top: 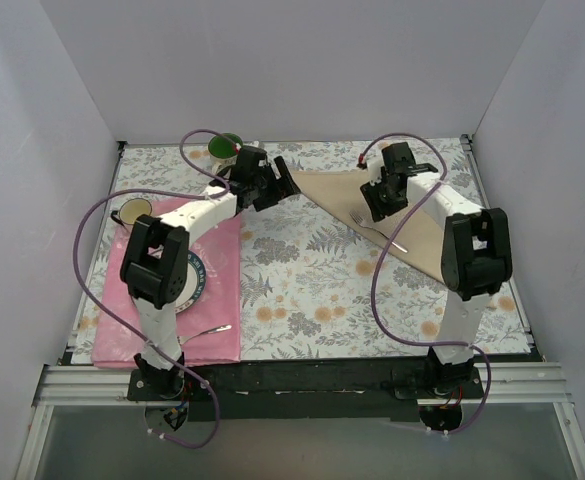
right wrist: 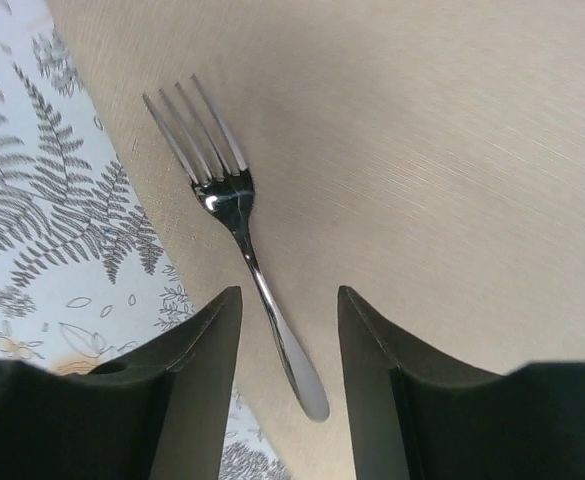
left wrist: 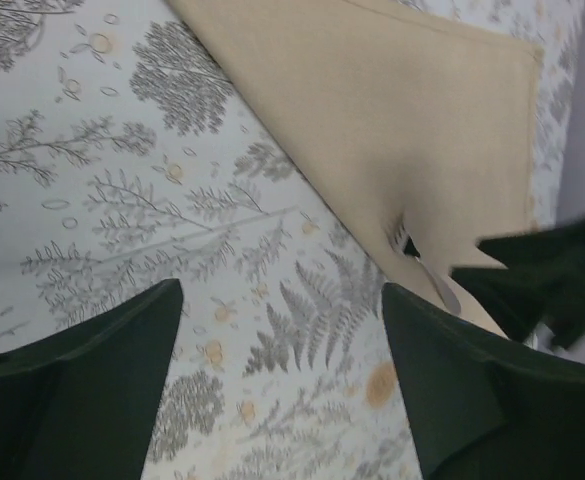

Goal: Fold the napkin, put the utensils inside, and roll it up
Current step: Place the utensil onto the napkin

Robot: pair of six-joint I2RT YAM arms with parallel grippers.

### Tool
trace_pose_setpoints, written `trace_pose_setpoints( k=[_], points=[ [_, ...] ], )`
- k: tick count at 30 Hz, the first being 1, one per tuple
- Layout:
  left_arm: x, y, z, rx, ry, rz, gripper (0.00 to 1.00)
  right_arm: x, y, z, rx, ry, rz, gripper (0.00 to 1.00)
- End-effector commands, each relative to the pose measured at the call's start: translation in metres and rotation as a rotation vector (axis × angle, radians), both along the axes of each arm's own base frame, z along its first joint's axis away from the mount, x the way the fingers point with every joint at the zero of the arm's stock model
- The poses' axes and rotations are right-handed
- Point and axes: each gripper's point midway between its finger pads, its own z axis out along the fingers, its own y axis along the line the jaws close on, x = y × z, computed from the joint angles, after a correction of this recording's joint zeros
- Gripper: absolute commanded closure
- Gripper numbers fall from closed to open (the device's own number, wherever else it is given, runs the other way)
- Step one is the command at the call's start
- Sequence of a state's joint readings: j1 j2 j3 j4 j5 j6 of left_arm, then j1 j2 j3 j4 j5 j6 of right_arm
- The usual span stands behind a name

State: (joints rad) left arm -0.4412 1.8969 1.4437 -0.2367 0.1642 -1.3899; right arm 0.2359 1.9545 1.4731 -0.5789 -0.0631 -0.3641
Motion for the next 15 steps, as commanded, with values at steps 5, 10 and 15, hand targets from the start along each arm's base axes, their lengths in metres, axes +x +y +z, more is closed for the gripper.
trace_pose_setpoints(
  k=[5, 10, 15],
  points=[
    [0.076, 0.015, -0.056, 0.177, -0.078, 0.316, 0.37, -0.008, -0.007, 0.112, 0.125, -0.290, -0.436, 0.49],
    [0.097, 0.020, -0.077, 0.194, -0.088, 0.419, 0.36, -0.026, -0.019, 0.134, 0.157, -0.415, -0.457, 0.49],
    [0.108, 0.029, -0.105, 0.236, -0.075, 0.497, 0.37, -0.041, -0.027, 0.146, 0.179, -0.484, -0.464, 0.49]
  ],
)
